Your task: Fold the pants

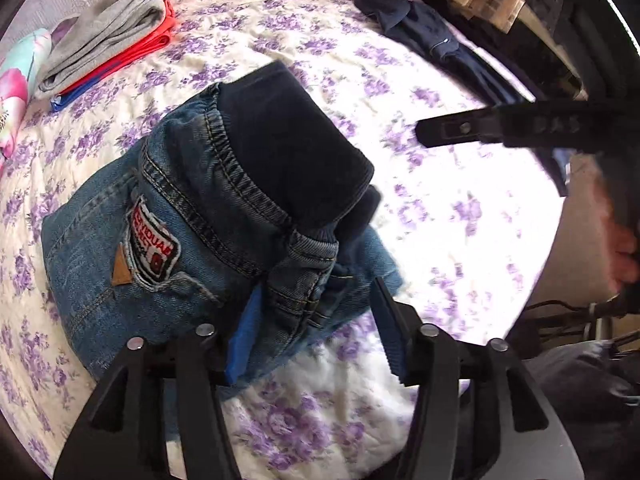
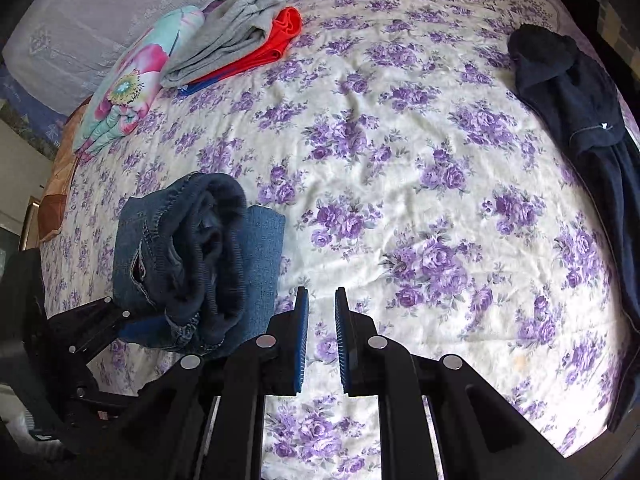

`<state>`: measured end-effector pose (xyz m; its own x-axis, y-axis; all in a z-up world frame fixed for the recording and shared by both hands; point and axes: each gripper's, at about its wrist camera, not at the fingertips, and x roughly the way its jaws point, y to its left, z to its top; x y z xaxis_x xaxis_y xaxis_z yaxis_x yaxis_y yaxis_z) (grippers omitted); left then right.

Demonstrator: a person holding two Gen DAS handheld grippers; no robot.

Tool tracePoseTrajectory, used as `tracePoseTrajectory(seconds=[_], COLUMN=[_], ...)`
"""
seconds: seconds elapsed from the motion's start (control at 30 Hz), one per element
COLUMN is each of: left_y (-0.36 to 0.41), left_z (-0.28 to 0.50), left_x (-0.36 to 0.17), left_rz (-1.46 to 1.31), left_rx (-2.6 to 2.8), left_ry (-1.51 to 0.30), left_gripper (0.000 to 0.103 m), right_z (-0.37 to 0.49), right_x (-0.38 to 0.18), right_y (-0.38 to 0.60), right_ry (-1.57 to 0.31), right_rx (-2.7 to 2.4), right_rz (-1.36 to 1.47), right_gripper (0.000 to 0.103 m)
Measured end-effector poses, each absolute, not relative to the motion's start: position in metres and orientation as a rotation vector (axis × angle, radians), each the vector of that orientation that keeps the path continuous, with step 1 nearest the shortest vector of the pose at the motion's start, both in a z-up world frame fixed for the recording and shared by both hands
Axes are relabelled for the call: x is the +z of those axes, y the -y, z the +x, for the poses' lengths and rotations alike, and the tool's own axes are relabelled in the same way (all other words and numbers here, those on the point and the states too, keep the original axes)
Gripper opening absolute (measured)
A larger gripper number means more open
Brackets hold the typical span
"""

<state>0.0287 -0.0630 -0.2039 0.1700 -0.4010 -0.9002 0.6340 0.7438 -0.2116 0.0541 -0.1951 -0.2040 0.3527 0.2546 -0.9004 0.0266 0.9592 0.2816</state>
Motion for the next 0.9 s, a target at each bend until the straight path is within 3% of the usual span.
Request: tracePoseTrajectory(seconds=[0.13, 0.23, 0.4, 0.53, 0.6, 0.77, 0.9], left_y=[0.031, -0.005, -0.034, -0.021, -0.017, -0.016, -0.010], left_z=[0.029, 0.044, 0.095, 0.117, 0.112, 0.089, 0.076], left_x=[-0.167, -0.150, -0.171, -0.211, -0.220, -0.197, -0.208], left_rz=[0.105, -0.058, -0.152, -0.135, -0.092, -0.064, -0.044], left_rx=[-0.811, -0.761, -0.566, -0.526, -0.501, -0.563, -0.578], left_ry=[-1.174, -1.159, -1.204, -1.295, -1.292, -1.261, -1.297], left_gripper=[0.053, 0.054, 0.053, 0.053, 0.055, 0.056, 0.057], right_z=[0.056, 0.061, 0.070, 0.084, 0.086, 0.060, 0.043], right_x=[-0.180, -0.167, -0.179, -0.221, -0.238, -0.211, -0.229], right_y=[0.184, 0.167, 0.143, 0.143, 0.147, 0.147, 0.150], right_ry=[-1.155, -1.131, -1.189, -1.313, -1.347, -1.349, -1.398], right_rx=[0.234, 0.306, 0.350, 0.385, 0.459, 0.518, 0.398], right_rz=[0.290, 0.262, 0.206, 0.340, 0.479, 0.487, 0.462], right_gripper=[0.015, 0.047, 0.060, 0.060, 0.024, 0.022, 0.022])
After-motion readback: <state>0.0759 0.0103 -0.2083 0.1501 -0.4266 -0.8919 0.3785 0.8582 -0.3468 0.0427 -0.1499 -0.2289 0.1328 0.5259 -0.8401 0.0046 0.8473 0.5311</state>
